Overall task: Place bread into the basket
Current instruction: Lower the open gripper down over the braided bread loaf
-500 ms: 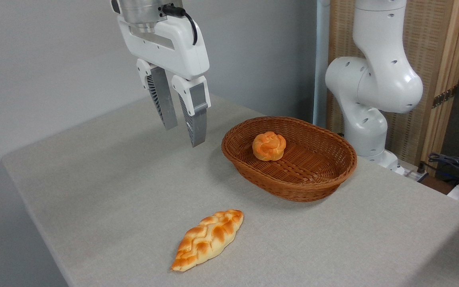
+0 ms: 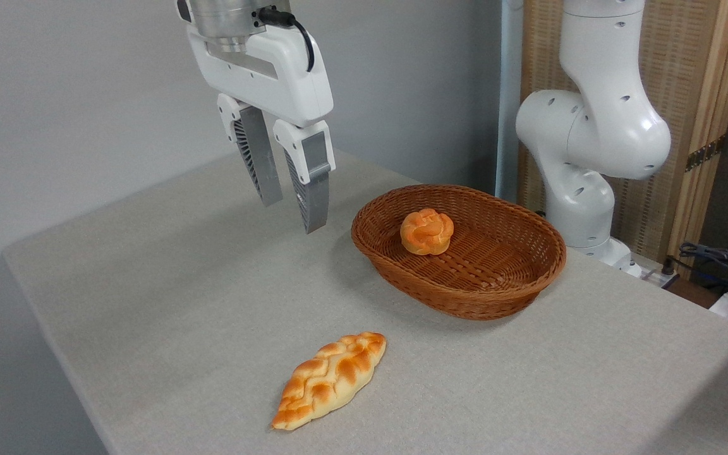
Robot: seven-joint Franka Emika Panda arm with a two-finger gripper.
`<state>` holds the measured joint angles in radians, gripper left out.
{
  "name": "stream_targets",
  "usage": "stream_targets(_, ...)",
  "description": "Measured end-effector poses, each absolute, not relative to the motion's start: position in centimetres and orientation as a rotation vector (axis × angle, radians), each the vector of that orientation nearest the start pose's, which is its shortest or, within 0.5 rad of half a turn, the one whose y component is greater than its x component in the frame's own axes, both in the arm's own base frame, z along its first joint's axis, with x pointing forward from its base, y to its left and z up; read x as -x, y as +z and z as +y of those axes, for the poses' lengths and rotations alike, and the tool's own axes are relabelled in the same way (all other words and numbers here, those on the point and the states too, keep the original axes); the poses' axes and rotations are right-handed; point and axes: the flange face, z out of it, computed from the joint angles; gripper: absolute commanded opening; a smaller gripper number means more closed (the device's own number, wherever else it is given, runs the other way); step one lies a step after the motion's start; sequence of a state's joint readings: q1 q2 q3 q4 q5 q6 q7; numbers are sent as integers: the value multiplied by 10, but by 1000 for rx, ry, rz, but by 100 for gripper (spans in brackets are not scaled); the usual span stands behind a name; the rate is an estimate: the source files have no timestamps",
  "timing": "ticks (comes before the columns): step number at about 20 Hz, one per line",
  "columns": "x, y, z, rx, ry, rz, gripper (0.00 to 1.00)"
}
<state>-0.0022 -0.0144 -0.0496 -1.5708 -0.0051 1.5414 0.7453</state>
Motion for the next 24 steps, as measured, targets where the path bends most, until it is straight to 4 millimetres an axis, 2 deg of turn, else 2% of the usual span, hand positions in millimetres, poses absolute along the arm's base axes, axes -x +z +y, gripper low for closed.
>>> stream_targets(6, -539, 629, -25, 2909, 30, 1213, 100)
stream_targets(11, -536, 613, -23, 2900, -16, 1203, 100)
stream_targets(14, -541, 587, -9, 2901, -75, 1161, 100)
stream_targets(17, -542, 551, 20, 2921, -82, 1109, 100)
stream_targets(19, -541, 523, 32, 2921, -91, 1104, 100)
stream_targets(22, -538, 486, 33, 2922, -102, 1100, 100)
stream_targets(24, -535, 469, 29, 2944, -102, 1101, 100)
